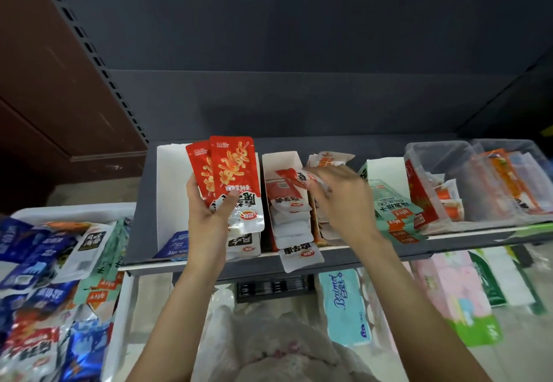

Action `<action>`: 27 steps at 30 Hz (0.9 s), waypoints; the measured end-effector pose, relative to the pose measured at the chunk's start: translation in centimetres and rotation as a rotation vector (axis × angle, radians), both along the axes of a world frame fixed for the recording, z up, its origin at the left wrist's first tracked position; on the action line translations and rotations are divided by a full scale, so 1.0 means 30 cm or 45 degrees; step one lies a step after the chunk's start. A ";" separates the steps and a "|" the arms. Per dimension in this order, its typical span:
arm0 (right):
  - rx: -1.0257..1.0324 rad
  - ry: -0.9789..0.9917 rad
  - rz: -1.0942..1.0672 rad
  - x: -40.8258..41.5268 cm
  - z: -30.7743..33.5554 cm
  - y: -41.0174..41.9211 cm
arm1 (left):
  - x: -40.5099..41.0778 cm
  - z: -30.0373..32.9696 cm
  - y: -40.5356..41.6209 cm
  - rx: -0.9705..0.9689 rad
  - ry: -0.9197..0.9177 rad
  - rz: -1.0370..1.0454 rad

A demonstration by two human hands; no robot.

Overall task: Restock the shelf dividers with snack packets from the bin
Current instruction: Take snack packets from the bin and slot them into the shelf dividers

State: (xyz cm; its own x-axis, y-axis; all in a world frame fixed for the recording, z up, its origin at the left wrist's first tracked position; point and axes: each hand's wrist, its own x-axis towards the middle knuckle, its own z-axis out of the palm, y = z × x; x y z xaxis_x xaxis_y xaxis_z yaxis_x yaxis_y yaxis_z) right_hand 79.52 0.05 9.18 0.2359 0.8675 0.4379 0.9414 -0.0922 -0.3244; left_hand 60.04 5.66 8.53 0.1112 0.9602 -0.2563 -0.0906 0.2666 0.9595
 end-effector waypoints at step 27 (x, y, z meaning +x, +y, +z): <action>0.100 0.478 -0.028 -0.070 -0.022 0.072 | 0.024 0.006 0.032 -0.062 0.023 -0.100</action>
State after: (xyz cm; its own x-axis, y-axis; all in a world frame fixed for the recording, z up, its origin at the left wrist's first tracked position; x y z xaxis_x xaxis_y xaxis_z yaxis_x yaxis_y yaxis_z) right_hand 77.42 2.22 8.52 0.4110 0.8277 0.3821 0.7536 -0.0726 -0.6533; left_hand 60.75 6.63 8.71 0.1807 0.9351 -0.3048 -0.0507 0.3183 0.9466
